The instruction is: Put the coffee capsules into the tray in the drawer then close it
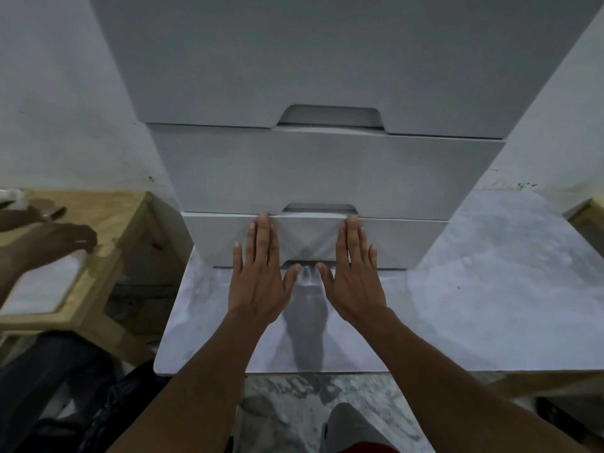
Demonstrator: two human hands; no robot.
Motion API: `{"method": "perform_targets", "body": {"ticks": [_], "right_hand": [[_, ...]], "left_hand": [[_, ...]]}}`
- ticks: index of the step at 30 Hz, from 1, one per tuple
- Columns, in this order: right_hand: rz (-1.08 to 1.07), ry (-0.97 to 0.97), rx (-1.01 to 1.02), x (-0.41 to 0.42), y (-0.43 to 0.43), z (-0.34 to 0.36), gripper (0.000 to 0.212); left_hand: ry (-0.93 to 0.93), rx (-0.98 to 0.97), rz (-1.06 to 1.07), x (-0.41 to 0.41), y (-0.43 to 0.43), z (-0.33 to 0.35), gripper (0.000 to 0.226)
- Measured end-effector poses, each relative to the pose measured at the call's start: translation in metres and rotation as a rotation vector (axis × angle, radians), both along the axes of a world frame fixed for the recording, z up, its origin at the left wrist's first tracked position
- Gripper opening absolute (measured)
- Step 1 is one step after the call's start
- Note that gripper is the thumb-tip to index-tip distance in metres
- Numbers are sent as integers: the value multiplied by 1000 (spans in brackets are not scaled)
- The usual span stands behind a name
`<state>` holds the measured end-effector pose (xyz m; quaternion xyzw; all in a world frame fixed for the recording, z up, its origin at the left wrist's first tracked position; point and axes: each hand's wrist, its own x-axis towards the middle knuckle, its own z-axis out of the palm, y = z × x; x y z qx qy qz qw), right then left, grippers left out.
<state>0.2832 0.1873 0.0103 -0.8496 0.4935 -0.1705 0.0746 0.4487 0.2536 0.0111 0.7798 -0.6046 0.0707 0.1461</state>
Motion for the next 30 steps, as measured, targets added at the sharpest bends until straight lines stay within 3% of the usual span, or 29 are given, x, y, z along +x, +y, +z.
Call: {"method": "perform_targets", "body": {"ticks": [7,30], "right_hand": [[71,10,-37,-5,-4,-6,82],[68,80,45,-9,-7,15,78]], "left_hand": [[10,-36,-52,1,-3,-8,81],[-33,139,-38,1,0,8,80]]}}
